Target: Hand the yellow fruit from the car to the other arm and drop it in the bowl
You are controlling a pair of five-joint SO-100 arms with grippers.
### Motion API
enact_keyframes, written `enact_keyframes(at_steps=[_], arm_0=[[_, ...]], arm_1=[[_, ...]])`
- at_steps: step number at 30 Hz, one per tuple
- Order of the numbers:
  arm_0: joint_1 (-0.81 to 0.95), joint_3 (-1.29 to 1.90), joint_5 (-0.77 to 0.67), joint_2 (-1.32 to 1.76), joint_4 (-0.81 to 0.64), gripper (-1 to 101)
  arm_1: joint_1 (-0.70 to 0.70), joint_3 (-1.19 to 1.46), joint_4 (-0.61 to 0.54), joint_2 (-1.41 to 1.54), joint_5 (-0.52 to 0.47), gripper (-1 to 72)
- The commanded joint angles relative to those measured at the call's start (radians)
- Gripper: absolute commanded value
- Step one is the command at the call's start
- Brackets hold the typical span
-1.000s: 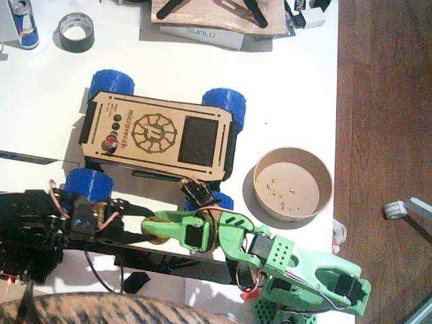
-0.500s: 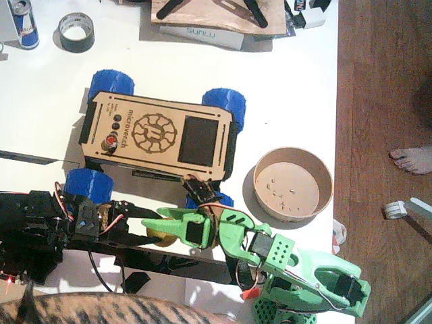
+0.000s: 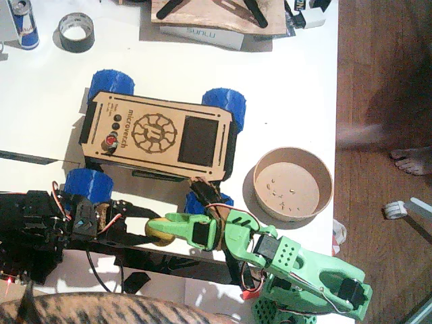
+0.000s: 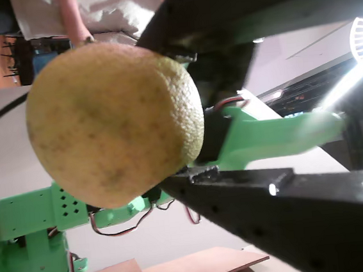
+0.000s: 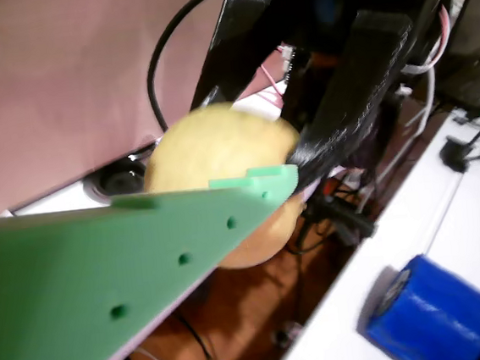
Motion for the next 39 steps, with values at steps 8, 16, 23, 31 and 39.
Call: enact_keyframes(at_steps=[8, 16, 23, 31, 39], arm_0=[[0.006, -0.015, -0.011, 0.041, 0.008, 0], [0.006, -0.015, -0.011, 0.051, 0.020, 0], [0.006, -0.015, -0.011, 0.060, 0.035, 0], [0.006, -0.015, -0.011, 0.072, 0.038, 0], [0.006, -0.015, -0.011, 0.084, 0.049, 0]], arm_1=[[0.018, 0.037, 0.044, 0.031, 0.095, 32.8], [0.021, 0.015, 0.038, -0.034, 0.115, 33.4], [0.032, 0.028, 0.040, -0.049, 0.133, 33.8], [0.048, 0.041, 0.032, -0.058, 0.129, 34.1], [0.063, 0.011, -0.046, -0.130, 0.100, 33.4]])
